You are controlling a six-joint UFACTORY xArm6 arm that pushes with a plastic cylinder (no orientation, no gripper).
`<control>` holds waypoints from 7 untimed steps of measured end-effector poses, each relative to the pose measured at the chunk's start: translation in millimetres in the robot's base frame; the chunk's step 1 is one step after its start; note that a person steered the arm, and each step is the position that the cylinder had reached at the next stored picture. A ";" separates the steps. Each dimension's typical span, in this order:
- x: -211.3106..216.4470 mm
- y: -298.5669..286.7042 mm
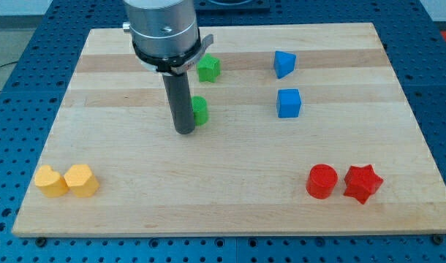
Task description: Push the yellow hexagon parallel left to the green star
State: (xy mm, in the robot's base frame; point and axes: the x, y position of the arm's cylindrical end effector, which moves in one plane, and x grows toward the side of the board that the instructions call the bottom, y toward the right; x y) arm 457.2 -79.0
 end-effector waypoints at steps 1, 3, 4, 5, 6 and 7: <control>34.0 -27.6; 156.8 -99.2; 117.3 -131.4; 93.4 -154.7; 77.7 -155.4; 24.1 -164.7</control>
State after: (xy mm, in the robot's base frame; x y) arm 481.3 -243.7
